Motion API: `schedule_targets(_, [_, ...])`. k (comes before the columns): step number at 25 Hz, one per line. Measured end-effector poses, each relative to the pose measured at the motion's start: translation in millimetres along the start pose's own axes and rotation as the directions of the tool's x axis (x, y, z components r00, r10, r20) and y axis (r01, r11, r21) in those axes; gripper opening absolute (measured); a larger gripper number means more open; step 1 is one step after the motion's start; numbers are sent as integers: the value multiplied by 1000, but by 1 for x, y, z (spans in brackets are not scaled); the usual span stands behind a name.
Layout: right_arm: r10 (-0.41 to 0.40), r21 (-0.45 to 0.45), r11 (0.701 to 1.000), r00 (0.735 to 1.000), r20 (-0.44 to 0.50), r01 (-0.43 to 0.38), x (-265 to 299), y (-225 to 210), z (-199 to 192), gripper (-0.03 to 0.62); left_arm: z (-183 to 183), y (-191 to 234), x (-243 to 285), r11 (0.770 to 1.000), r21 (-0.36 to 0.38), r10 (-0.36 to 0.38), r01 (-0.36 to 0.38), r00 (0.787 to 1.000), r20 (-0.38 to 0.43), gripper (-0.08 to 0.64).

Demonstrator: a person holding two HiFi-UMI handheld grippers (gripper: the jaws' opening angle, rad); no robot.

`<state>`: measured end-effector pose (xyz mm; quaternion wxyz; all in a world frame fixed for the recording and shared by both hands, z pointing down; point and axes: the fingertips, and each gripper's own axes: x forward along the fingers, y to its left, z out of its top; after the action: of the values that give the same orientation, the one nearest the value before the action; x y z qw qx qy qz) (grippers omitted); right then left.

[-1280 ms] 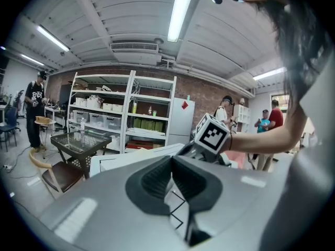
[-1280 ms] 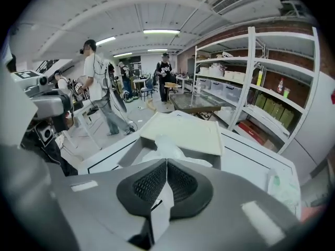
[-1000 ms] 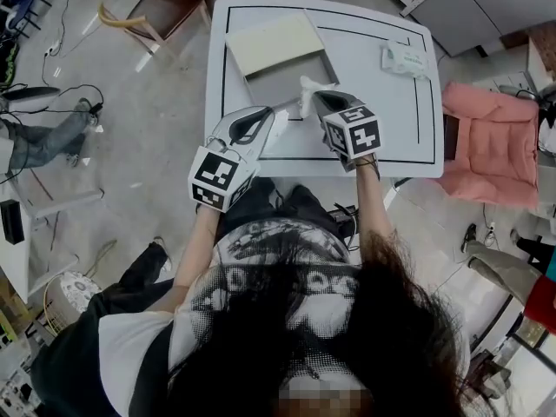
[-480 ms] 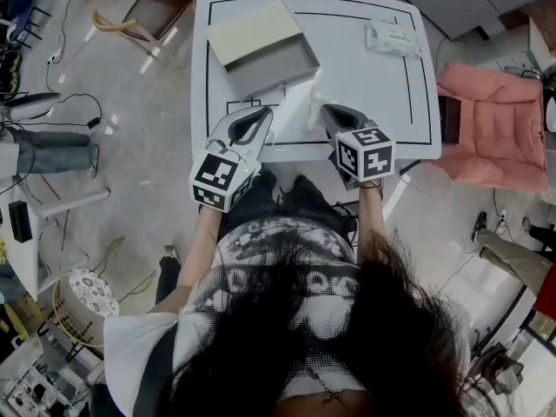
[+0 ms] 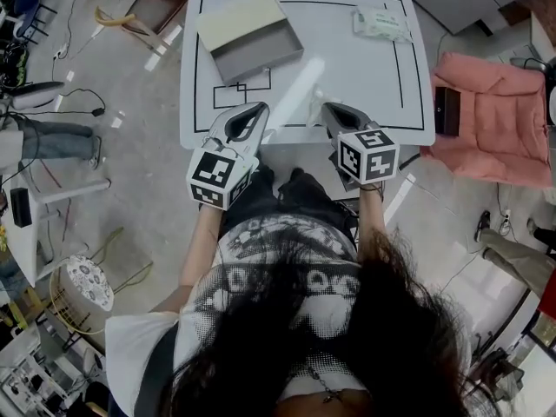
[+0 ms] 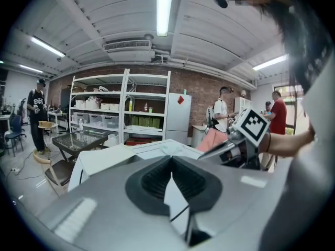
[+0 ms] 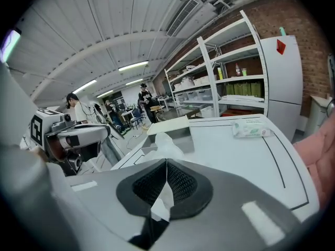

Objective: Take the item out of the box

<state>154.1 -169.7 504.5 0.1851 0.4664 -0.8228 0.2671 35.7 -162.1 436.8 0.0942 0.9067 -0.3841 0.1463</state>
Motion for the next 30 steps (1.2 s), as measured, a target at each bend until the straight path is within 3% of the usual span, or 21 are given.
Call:
schedule_targets(16, [106,-69,992,994,41,-103,-45,1,-16,8,-12,-55,-21,992,-21,122,-121,992,31,0])
schedule_targets(30, [187,-153,972,981,49,-177,-52,25,-8,8,-19,-56,-49,975,-42,219,-217,975,47,0])
